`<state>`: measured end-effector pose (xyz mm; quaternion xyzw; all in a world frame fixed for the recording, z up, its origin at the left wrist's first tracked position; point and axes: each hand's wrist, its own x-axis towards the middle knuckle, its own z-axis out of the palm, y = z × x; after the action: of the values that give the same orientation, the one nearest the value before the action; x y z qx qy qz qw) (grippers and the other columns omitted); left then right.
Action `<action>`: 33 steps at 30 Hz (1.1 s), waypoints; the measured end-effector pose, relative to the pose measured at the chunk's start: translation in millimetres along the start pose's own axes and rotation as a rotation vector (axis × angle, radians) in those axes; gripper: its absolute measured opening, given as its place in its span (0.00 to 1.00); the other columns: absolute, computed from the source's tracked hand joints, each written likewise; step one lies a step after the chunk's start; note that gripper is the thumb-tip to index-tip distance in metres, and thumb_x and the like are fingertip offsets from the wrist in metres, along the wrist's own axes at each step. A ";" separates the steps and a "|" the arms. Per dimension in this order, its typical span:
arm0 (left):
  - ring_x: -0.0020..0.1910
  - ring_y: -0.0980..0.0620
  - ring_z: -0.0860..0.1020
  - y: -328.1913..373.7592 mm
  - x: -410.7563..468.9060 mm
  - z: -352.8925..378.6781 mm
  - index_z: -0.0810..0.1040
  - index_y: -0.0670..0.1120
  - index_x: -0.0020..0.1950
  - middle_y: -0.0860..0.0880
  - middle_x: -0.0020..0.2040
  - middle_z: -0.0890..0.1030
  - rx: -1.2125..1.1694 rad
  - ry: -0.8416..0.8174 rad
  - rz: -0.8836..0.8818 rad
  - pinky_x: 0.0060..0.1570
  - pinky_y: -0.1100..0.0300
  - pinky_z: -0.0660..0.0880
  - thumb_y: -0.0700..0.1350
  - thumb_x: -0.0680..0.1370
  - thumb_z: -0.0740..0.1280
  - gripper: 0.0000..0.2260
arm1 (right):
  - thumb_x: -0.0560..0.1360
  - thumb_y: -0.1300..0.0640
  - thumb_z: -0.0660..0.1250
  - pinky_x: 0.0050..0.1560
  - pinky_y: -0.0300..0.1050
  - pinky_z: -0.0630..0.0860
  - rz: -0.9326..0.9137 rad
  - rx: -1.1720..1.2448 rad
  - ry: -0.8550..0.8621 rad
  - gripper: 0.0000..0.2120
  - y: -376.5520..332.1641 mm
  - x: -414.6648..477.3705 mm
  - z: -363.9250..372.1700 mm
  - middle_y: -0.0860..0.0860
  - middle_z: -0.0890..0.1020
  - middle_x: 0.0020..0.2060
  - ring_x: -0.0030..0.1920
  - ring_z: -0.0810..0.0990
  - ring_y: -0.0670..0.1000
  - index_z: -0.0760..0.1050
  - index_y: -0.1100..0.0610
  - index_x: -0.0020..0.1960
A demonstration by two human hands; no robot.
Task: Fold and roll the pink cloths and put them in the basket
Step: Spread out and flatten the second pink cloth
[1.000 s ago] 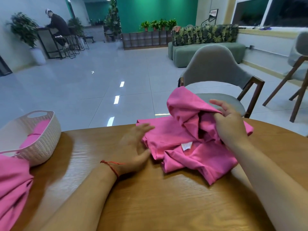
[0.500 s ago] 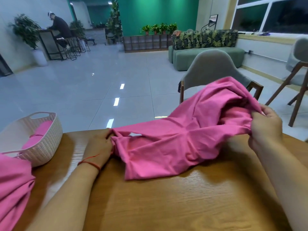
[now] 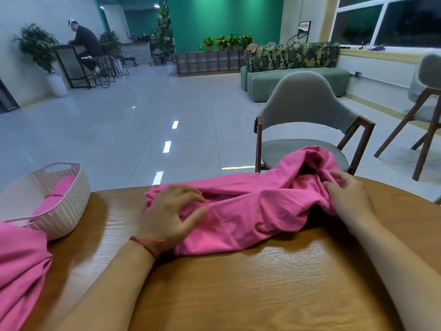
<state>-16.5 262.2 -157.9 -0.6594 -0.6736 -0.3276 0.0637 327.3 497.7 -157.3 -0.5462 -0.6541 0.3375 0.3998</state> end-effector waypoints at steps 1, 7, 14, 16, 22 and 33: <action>0.63 0.57 0.76 5.6 -0.2 9.0 0.83 0.57 0.60 0.61 0.60 0.80 0.100 -0.120 0.018 0.67 0.50 0.70 0.67 0.78 0.67 0.19 | 0.80 0.51 0.69 0.62 0.54 0.78 -0.032 -0.036 -0.033 0.16 -2.0 -1.7 2.1 0.47 0.86 0.60 0.60 0.83 0.54 0.81 0.45 0.67; 0.55 0.55 0.74 15.0 0.7 36.5 0.82 0.58 0.62 0.59 0.58 0.78 0.171 -0.287 -0.082 0.58 0.52 0.74 0.67 0.78 0.63 0.20 | 0.80 0.46 0.66 0.63 0.64 0.75 -0.165 -0.378 0.091 0.24 -11.6 -8.4 4.8 0.55 0.71 0.69 0.67 0.73 0.63 0.69 0.47 0.75; 0.45 0.47 0.82 81.5 -17.2 18.6 0.80 0.51 0.45 0.52 0.43 0.81 0.249 -0.367 0.134 0.40 0.52 0.77 0.56 0.77 0.61 0.11 | 0.72 0.27 0.64 0.79 0.68 0.57 -0.678 -0.588 -0.329 0.34 -47.6 -23.6 12.1 0.41 0.67 0.79 0.80 0.62 0.54 0.68 0.33 0.77; 0.45 0.45 0.80 106.3 -22.3 8.2 0.75 0.51 0.43 0.49 0.44 0.81 0.249 -0.498 0.170 0.42 0.53 0.72 0.55 0.77 0.64 0.09 | 0.69 0.23 0.62 0.81 0.70 0.52 -0.688 -0.722 -0.469 0.39 -49.6 -23.6 15.5 0.36 0.59 0.83 0.84 0.54 0.51 0.60 0.27 0.79; 0.33 0.50 0.73 130.6 -20.9 -20.9 0.74 0.43 0.40 0.46 0.33 0.74 -0.005 -0.879 0.142 0.37 0.54 0.69 0.53 0.78 0.70 0.15 | 0.73 0.35 0.74 0.78 0.50 0.64 -0.600 -0.704 -0.736 0.35 -58.8 -34.6 14.2 0.31 0.66 0.75 0.75 0.65 0.42 0.66 0.28 0.77; 0.42 0.55 0.82 90.0 -0.3 -76.0 0.84 0.53 0.46 0.55 0.41 0.85 -0.261 -0.365 -0.186 0.44 0.57 0.78 0.53 0.81 0.72 0.06 | 0.77 0.57 0.66 0.55 0.52 0.81 -0.496 -0.274 -0.159 0.17 -69.2 -36.2 14.4 0.41 0.88 0.50 0.51 0.84 0.48 0.85 0.41 0.59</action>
<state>41.0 214.5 -66.8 -0.6453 -0.6838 -0.2919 -0.1755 286.7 449.9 -108.6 -0.3904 -0.8365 0.1797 0.3401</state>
